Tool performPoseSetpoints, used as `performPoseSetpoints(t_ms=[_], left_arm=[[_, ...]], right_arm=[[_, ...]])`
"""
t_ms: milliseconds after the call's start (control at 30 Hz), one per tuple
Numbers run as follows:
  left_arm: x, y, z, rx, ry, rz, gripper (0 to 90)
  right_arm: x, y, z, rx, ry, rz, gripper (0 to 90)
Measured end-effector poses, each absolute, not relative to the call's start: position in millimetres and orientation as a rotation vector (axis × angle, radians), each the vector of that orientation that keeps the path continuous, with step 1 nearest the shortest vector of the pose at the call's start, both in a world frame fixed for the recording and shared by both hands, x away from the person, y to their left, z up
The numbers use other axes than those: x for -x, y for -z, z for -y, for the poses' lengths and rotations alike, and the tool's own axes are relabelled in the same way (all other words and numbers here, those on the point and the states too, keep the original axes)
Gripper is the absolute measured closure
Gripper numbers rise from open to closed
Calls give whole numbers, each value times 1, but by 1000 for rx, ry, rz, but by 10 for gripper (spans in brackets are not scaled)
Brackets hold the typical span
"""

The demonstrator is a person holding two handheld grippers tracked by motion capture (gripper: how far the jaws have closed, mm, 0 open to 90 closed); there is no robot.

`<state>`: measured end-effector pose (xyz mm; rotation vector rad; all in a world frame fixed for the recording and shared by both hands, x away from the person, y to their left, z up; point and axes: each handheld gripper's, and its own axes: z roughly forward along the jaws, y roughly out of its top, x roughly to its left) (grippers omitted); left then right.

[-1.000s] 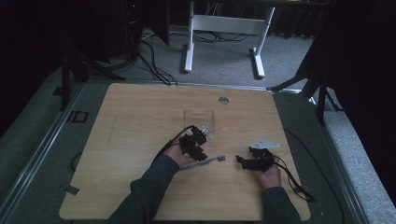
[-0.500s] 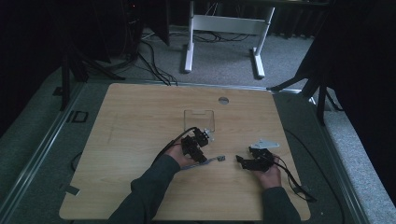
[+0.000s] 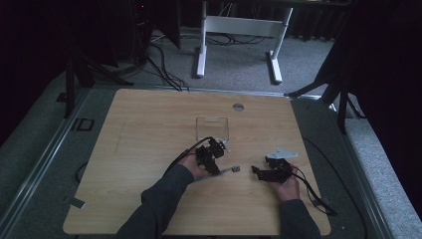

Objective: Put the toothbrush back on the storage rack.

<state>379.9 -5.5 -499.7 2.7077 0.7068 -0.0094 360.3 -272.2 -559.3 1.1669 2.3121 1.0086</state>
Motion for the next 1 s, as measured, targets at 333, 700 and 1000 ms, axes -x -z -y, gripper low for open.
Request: performPoseSetpoints(t_ms=[333, 700, 1000], left_arm=[[-380, 505, 10, -2741, 21, -696, 702], [-380, 509, 19, -2788, 6, -654, 709], [-379, 512, 25, -2838, -21, -633, 716]], right_arm=[[-360, 559, 272, -1167, -1009, -2312, 256], [-360, 559, 272, -1168, -1009, -2312, 256], [-360, 559, 272, -1166, -1008, -2312, 256]])
